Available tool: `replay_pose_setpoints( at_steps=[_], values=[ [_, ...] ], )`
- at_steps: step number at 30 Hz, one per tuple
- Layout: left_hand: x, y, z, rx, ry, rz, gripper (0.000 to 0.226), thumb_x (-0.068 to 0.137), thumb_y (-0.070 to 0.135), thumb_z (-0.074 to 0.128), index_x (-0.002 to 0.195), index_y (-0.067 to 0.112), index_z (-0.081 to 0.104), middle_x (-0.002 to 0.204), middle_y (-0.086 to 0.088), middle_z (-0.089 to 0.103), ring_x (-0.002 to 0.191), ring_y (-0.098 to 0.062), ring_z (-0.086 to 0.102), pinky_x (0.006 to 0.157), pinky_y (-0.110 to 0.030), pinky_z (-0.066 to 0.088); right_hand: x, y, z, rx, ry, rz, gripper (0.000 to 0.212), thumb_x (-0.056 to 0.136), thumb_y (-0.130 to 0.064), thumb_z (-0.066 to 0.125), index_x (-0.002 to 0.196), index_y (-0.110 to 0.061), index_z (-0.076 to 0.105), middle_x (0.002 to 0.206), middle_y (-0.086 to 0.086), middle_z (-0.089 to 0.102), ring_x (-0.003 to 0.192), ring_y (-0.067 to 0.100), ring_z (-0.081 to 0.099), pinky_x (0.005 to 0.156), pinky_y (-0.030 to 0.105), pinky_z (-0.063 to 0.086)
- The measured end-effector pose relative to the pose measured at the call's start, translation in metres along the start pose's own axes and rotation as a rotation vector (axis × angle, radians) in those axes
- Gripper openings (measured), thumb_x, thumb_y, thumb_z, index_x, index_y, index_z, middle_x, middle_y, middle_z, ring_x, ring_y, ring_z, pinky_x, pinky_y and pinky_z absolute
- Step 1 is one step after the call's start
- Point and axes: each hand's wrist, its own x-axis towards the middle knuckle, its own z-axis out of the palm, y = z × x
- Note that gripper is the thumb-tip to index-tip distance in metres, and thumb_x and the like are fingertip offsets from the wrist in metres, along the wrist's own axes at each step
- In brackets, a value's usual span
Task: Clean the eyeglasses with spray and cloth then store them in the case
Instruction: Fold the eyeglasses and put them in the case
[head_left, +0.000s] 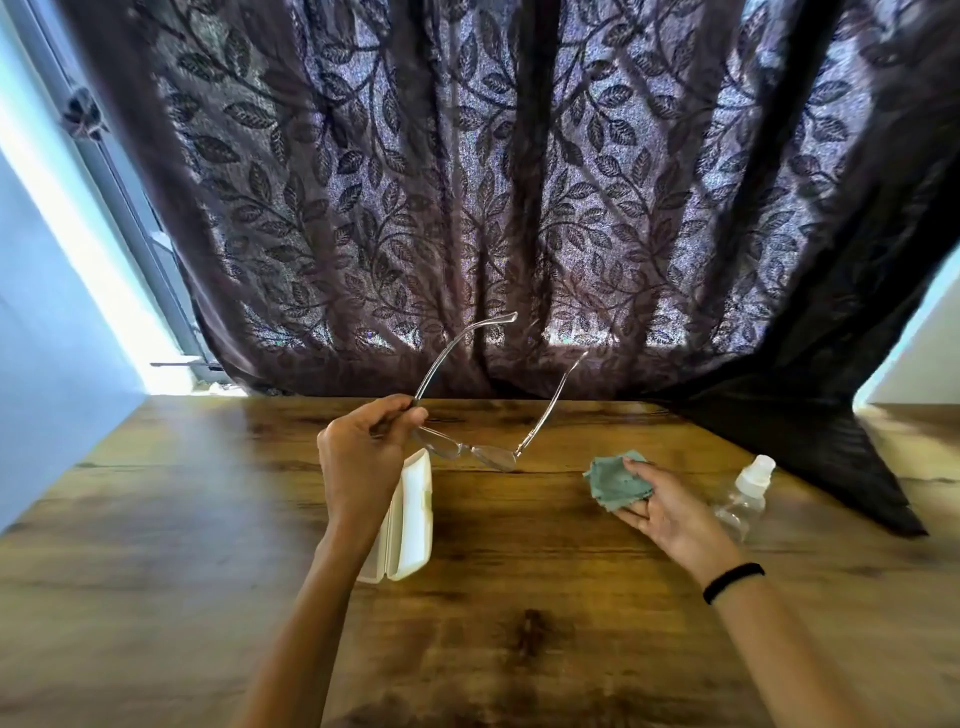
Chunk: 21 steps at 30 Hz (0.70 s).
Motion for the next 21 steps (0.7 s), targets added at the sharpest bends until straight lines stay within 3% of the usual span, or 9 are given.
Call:
replay_pose_setpoints(
  at_steps=[2,5,9,12,15,17,21],
  values=[
    [-0.001,0.0,0.002,-0.03,0.004,-0.009,0.019,0.073,0.007,0.074,0.092,0.006,0.072,0.078,0.001,0.07,0.067,-0.003,0.064,0.067,-0.005,0.048,0.006,0.004,0.001,-0.116,0.056,-0.056,0.005,0.09,-0.018,0.056,0.095,-0.017,0.055,0.098,0.002,0.06,0.098,0.018,0.056,0.096,0.036,0.04],
    [-0.003,-0.001,0.005,-0.084,0.008,-0.031,0.022,0.072,0.006,0.074,0.094,0.012,0.071,0.077,0.003,0.069,0.063,0.006,0.061,0.065,-0.006,0.048,0.013,0.007,0.007,-0.263,0.095,-0.128,0.004,0.087,-0.017,0.06,0.084,-0.019,0.059,0.09,-0.001,0.06,0.085,0.011,0.055,0.09,0.035,0.04],
    [-0.005,-0.003,0.006,-0.14,0.004,-0.054,0.027,0.073,0.004,0.073,0.089,0.026,0.068,0.072,0.01,0.068,0.061,0.008,0.062,0.065,-0.015,0.052,0.022,0.01,0.014,-0.402,0.048,-0.165,0.013,0.087,-0.008,0.06,0.1,-0.01,0.059,0.091,0.004,0.063,0.084,0.015,0.059,0.069,0.026,0.049],
    [-0.006,-0.005,0.007,-0.18,-0.007,-0.085,0.027,0.074,0.005,0.073,0.085,0.03,0.068,0.071,0.013,0.068,0.062,0.002,0.064,0.064,-0.026,0.057,0.03,0.015,0.012,-0.428,0.06,-0.176,0.021,0.086,-0.004,0.06,0.107,-0.006,0.057,0.099,0.009,0.063,0.089,0.019,0.059,0.067,0.025,0.049],
    [-0.007,-0.006,0.007,-0.19,-0.007,-0.065,0.026,0.074,0.006,0.073,0.089,0.027,0.068,0.072,0.014,0.068,0.064,0.002,0.065,0.065,-0.022,0.057,0.038,0.021,0.005,-0.518,0.118,-0.212,0.018,0.085,-0.003,0.061,0.102,-0.005,0.058,0.101,0.013,0.065,0.082,0.018,0.059,0.063,0.024,0.048],
    [-0.007,-0.007,0.008,-0.197,-0.006,-0.053,0.026,0.074,0.006,0.073,0.089,0.028,0.067,0.072,0.016,0.068,0.064,0.002,0.065,0.064,-0.018,0.056,0.043,0.025,0.0,-0.588,0.182,-0.259,0.018,0.084,-0.002,0.062,0.102,-0.005,0.059,0.106,0.017,0.064,0.085,0.02,0.058,0.068,0.028,0.048],
    [-0.007,-0.007,0.009,-0.209,-0.006,-0.05,0.026,0.074,0.006,0.072,0.088,0.027,0.068,0.071,0.016,0.067,0.063,0.003,0.065,0.062,-0.015,0.055,0.037,0.023,-0.001,-0.672,0.28,-0.487,0.039,0.084,-0.011,0.065,0.121,-0.007,0.053,0.118,0.01,0.058,0.105,0.021,0.055,0.093,0.038,0.047]
  ],
)
